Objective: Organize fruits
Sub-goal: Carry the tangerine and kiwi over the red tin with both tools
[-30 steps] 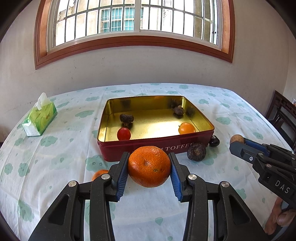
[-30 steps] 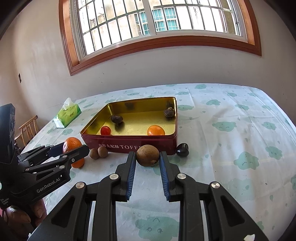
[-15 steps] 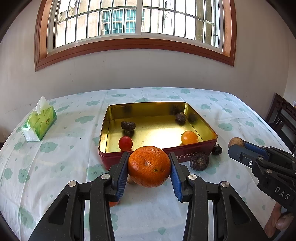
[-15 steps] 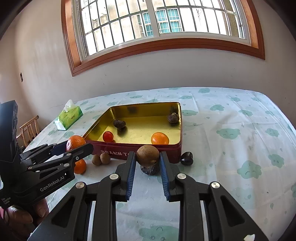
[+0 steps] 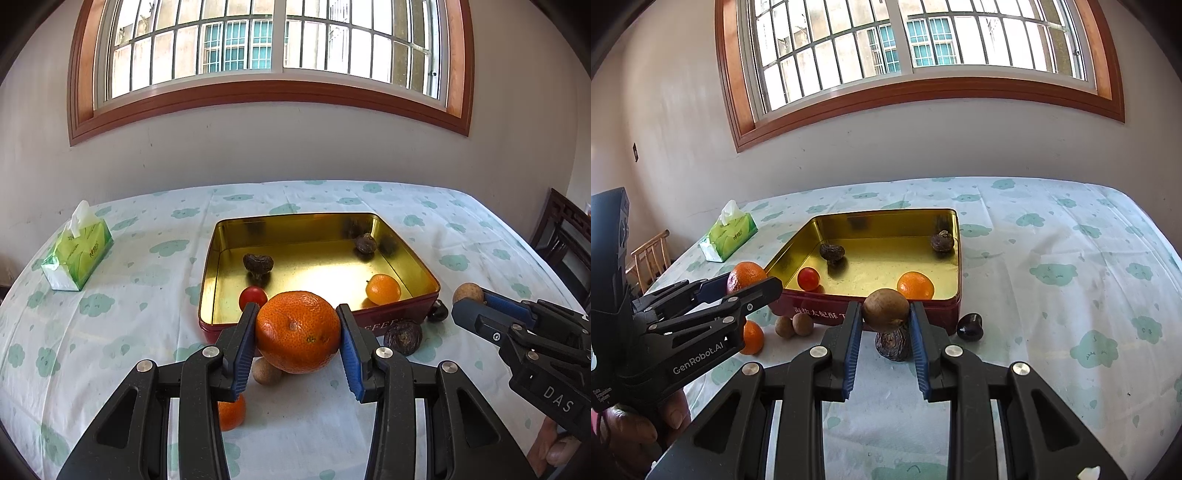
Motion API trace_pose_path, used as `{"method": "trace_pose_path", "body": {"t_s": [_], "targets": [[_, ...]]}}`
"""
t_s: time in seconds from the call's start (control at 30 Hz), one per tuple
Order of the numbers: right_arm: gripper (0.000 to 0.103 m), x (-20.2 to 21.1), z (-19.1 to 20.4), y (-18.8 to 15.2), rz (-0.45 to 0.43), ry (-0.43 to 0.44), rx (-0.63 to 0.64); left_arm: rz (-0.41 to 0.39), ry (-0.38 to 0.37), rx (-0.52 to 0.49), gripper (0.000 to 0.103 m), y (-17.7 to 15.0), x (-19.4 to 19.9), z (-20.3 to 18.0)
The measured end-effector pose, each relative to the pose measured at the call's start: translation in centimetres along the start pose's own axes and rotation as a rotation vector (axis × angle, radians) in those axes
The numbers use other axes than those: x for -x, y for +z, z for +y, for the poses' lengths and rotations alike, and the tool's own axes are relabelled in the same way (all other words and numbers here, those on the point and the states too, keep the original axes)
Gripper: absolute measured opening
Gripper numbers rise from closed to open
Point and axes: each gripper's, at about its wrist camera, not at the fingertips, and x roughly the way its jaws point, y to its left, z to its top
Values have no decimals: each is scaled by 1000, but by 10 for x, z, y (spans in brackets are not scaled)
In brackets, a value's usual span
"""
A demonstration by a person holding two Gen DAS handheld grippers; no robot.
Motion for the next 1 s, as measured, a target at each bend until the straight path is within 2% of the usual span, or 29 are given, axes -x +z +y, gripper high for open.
{"method": "trace_pose_path", "body": {"t_s": [1.0], "targets": [[24,-17,2,16,3,7,0,-6,10,-10,43,18,-20,4]]}}
